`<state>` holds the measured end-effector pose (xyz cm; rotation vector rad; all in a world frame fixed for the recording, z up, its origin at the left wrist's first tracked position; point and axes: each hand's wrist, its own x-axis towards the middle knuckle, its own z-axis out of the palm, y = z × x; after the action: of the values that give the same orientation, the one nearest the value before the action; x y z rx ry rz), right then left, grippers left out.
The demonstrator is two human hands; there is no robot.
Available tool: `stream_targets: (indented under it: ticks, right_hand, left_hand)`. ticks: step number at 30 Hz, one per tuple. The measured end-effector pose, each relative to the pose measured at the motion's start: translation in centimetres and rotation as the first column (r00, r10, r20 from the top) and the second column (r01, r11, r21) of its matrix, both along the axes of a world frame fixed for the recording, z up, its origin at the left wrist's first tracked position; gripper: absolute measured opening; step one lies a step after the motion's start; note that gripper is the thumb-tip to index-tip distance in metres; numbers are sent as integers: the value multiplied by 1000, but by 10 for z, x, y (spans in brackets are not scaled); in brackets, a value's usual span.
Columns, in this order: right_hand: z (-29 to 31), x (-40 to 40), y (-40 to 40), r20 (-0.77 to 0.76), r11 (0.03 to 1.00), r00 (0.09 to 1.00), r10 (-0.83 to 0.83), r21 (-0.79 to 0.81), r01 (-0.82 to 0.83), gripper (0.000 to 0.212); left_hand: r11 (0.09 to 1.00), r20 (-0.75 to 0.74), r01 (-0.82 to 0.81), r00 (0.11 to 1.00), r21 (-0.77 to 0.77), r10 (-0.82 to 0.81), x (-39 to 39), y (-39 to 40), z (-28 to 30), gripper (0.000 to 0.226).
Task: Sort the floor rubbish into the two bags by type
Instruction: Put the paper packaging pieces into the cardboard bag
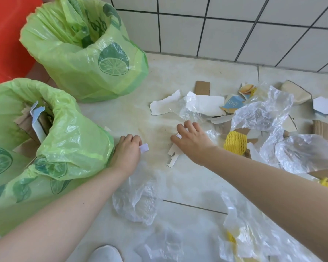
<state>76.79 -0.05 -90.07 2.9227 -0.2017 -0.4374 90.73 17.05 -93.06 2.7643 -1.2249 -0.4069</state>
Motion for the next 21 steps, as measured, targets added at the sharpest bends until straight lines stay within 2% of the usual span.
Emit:
stream_targets:
  ticks: [6,10,12,15,18,21]
  right_hand:
    - [-6,-6,1,65,998,998,-2,64,-2,29]
    - [-4,-11,1,124,947,984,-128,309,84,23]
    - [7,-13,0,152,852,946,-285,493,178,20]
    - [30,-12,-8,129,632,831,-541,714,301,11]
    - [50,-11,-26,134,487,729,-671,821,297,16]
    - [63,-6,-52,180,428,619,-764,860,277,15]
  left_hand:
    - [998,-25,64,998,1,-64,-4,-3,3,13]
    - [983,-148,-88,987,-163,64,-4,-14,12,6]
    - [951,-217,-177,969,-255,122,1,-24,16,4]
    - [890,-350,-303,920,-341,179,9,-45,28,21]
    - [870,-362,-353,905,-345,224,19,-72,36,30]
    - [858,-345,-366,907,-360,243,31,-100,43,19]
